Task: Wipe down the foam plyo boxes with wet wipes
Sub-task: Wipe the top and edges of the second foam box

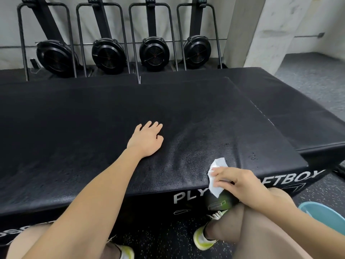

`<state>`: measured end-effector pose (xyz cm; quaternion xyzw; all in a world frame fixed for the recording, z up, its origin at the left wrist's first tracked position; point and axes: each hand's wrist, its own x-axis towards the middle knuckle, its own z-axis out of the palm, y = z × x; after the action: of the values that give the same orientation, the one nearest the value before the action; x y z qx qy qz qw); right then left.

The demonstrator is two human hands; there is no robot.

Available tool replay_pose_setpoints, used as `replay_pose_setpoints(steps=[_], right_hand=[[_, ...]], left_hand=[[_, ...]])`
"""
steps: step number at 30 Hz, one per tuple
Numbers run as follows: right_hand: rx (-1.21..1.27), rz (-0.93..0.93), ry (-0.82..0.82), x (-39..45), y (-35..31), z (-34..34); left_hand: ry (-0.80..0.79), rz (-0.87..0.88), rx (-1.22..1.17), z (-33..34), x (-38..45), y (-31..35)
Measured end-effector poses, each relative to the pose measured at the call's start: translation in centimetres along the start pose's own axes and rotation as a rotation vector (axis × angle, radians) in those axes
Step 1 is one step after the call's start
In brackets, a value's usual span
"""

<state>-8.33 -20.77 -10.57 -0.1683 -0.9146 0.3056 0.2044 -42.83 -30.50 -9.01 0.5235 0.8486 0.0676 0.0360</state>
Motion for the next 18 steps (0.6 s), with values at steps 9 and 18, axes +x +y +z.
replay_pose_setpoints(steps=[9, 18], right_hand=[[-0.267, -0.441, 0.052, -0.6, 1.2, 1.7], [-0.218, -0.466, 0.034, 3.1, -5.3, 10.6]], left_hand=[[-0.003, -0.012, -0.021, -0.1, 0.0, 0.1], [0.024, -0.001, -0.094, -0.4, -1.0, 0.4]])
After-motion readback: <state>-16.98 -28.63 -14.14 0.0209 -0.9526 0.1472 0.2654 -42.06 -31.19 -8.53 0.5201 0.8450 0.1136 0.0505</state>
